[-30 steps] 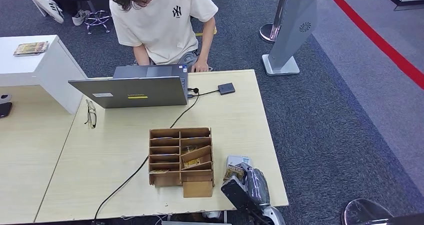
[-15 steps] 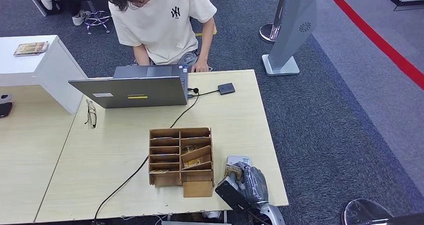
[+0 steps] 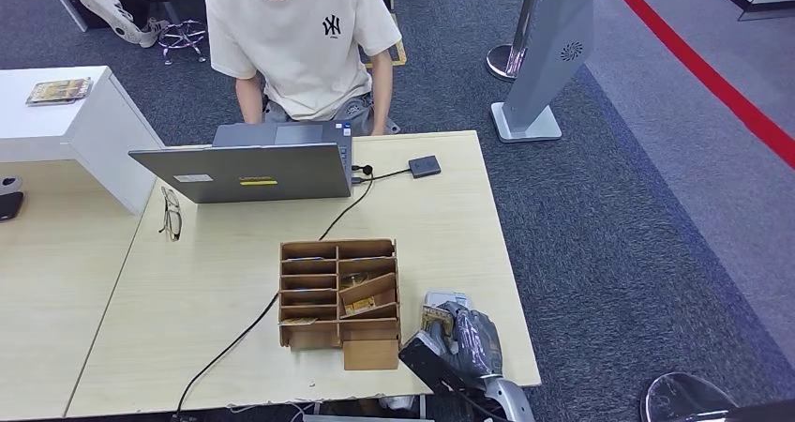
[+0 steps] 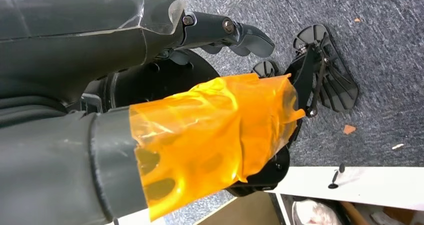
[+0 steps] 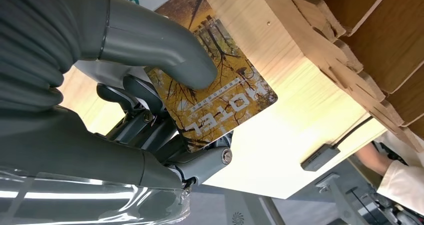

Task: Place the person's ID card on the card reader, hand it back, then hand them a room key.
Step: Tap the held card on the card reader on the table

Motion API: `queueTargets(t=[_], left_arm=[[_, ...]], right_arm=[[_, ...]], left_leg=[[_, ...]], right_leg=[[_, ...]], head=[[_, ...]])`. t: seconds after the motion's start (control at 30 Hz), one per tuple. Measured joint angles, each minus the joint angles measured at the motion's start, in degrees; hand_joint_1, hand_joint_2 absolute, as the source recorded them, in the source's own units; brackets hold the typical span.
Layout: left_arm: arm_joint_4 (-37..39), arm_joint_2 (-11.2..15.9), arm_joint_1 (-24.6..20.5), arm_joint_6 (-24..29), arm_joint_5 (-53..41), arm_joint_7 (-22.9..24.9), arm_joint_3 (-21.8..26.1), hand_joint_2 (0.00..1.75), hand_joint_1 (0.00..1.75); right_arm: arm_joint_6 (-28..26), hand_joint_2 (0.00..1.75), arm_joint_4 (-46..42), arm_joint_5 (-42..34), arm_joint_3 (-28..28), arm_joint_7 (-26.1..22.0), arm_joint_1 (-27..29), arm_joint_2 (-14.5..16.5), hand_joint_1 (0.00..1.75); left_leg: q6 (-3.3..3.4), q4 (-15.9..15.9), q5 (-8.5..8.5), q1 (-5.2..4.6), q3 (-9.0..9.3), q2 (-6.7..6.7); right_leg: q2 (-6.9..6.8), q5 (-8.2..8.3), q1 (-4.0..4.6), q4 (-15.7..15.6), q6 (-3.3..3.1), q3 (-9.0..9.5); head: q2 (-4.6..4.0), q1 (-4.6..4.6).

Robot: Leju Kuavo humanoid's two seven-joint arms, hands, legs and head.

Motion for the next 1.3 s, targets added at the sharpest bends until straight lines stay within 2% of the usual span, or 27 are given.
queueTargets(t=[1.3], left_arm=[[-2.2,-0.2,1.8,0.4,0.5,0.6,-1.7,0.00,0.00]], right_arm=[[2.0,1.75,6.1,-1.5,-5.1,-0.2,-2.2,2.1,1.75]], left_leg=[[0.00,0.0,0.00,0.00,0.22,0.04]], right_leg=[[0.02,0.01,0.00,0.0,0.00,0.21]], head=[[0.00,0.00]])
